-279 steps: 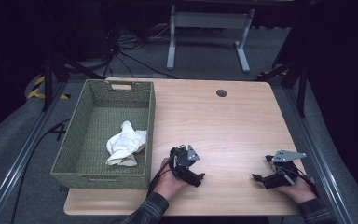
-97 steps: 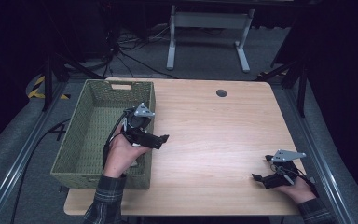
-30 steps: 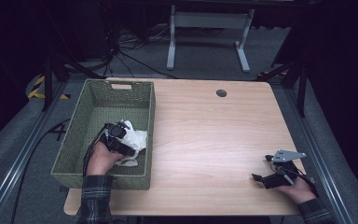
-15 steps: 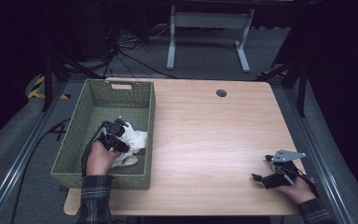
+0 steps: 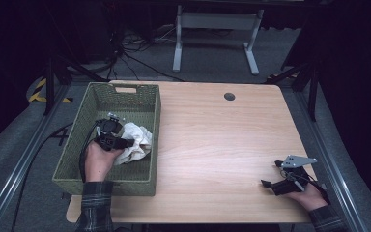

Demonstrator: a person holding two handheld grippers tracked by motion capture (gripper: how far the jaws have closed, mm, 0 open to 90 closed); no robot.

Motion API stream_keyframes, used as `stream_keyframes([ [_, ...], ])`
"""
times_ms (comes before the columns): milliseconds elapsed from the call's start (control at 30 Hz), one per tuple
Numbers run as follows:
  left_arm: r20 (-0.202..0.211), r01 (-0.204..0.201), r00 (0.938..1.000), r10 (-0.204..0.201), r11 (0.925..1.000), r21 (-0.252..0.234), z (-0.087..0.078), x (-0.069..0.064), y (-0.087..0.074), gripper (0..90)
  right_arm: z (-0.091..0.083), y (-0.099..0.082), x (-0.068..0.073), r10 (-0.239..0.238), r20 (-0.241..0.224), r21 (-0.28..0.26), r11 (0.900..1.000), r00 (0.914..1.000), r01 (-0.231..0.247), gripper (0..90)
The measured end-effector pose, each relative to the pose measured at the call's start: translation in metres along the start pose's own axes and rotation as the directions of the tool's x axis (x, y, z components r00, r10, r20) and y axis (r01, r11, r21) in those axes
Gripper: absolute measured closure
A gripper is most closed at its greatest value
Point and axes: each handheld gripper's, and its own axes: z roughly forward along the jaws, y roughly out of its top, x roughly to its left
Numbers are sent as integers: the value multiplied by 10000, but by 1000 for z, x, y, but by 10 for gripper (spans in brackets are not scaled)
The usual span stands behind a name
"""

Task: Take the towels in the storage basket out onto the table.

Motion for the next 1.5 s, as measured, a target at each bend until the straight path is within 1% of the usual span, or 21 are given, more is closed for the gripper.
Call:
stream_keyframes([
  [100, 27, -37, 10000, 38, 9993, -370, -8, -1, 2, 709, 0, 0, 0, 1, 0, 1, 10000, 10000, -1, 1],
  [133, -47, -79, 10000, 76, 9984, -558, -11, -1, 2, 708, 0, 0, 0, 3, 1, 2, 10000, 10000, -3, 1],
  [167, 22, 6, 10000, -5, 9967, -817, -15, -1, 2, 708, 0, 0, 0, 1, 1, 1, 10000, 10000, -1, 1],
  [200, 22, 6, 10000, -5, 9967, -817, -15, -1, 2, 708, 0, 0, 0, 1, 1, 1, 10000, 10000, -1, 1],
  [300, 116, -23, 9999, 38, 9924, -1233, -25, -1, 2, 708, 0, 0, 0, -1, 0, -1, 10000, 10000, 1, 1],
  [400, 113, -128, 9998, 146, 9893, -1456, -34, -1, 4, 708, 0, 0, 0, 3, -2, -1, 10000, 10000, -3, 1],
  [533, 371, -201, 9989, 273, 9829, -1831, -45, -3, 7, 709, 0, 0, 0, 1, -1, 1, 10000, 10000, -1, 1],
  [633, 468, -384, 9977, 491, 9777, -2064, -52, -8, 11, 710, 0, 0, 0, 7, 1, 0, 10000, 10000, -7, 1],
  [800, 459, -594, 9963, 725, 9688, -2405, -62, -17, 20, 710, 0, 0, 0, 7, 2, 1, 10000, 10000, -7, 1],
  [833, 459, -594, 9963, 725, 9688, -2405, -62, -17, 20, 712, 0, 0, 0, 3, 3, 0, 10000, 10000, -3, 1],
  [867, 478, -716, 9951, 865, 9644, -2547, -65, -21, 24, 713, 0, 0, 0, 6, 3, 0, 10000, 10000, -6, 1],
  [900, 499, -754, 9946, 913, 9632, -2581, -67, -22, 26, 713, 0, 0, 0, 8, 2, 2, 10000, 10000, -8, 1],
  [967, 528, -809, 9936, 995, 9566, -2801, -69, -26, 29, 713, 0, 0, 0, 2, 2, 4, 10000, 10000, -2, 1],
  [1033, 674, -880, 9914, 1125, 9520, -2933, -72, -30, 33, 714, 0, 0, 0, 9, 3, 1, 10000, 10000, -9, 1],
  [1133, 719, -1048, 9886, 1324, 9470, -3037, -74, -35, 39, 713, 0, 0, 0, 7, 2, 0, 10000, 10000, -7, 1],
  [1267, 1019, -1158, 9825, 1562, 9392, -3234, -75, -44, 46, 713, 0, 0, 0, 5, 3, 1, 10000, 10000, -5, 1],
  [1367, 1316, -1193, 9761, 1727, 9330, -3395, -75, -51, 51, 713, 0, 0, 0, 6, 2, 3, 10000, 10000, -6, 2],
  [1400, 1461, -1241, 9721, 1837, 9305, -3445, -74, -54, 53, 713, 0, 0, 0, 7, 2, 3, 10000, 10000, -7, 1],
  [1433, 1468, -1304, 9703, 1922, 9269, -3519, -74, -57, 55, 712, 0, 0, 0, 9, -2, 0, 10000, 10000, -9, 2],
  [1467, 1522, -1316, 9690, 1948, 9276, -3497, -73, -59, 56, 712, 0, 0, 0, 20, -6, -6, 10000, 10000, -20, 2],
  [1500, 1568, -1413, 9656, 2075, 9246, -3538, -72, -63, 58, 712, 0, 0, 0, 16, -5, -3, 10000, 10000, -16, 2],
])
